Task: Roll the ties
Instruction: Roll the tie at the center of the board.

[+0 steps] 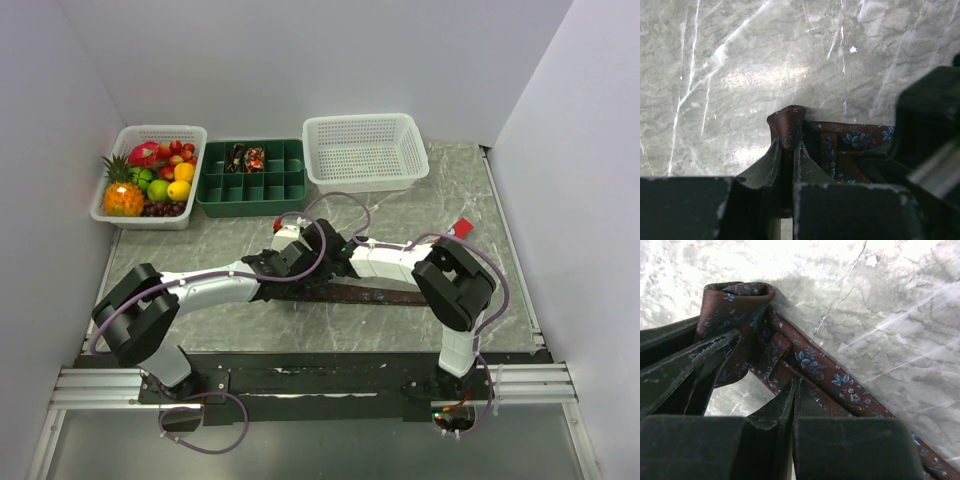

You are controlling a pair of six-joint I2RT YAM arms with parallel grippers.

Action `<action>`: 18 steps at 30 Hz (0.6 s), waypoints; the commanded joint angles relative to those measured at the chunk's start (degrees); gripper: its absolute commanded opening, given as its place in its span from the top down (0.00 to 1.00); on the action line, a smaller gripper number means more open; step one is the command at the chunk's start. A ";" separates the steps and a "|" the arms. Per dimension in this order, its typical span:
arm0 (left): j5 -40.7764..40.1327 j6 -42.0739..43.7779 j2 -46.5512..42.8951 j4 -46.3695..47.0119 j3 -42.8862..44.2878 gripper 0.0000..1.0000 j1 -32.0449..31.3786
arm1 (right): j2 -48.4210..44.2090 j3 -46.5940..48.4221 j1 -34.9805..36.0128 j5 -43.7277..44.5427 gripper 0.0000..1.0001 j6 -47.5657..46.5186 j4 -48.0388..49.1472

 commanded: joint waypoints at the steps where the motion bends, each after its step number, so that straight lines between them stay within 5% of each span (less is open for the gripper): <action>1: -2.29 0.58 1.09 -1.54 2.38 0.99 -1.35 | 1.49 -0.40 -0.79 -1.71 1.00 1.26 2.17; 14: -4.05 -2.14 7.78 -3.48 7.83 0.51 -6.27 | 2.90 -0.40 -1.93 -2.68 1.00 1.61 2.88; 18: -2.30 -3.02 5.41 -0.07 5.12 0.50 -6.37 | 1.06 -2.94 -3.69 -6.28 1.00 2.31 6.12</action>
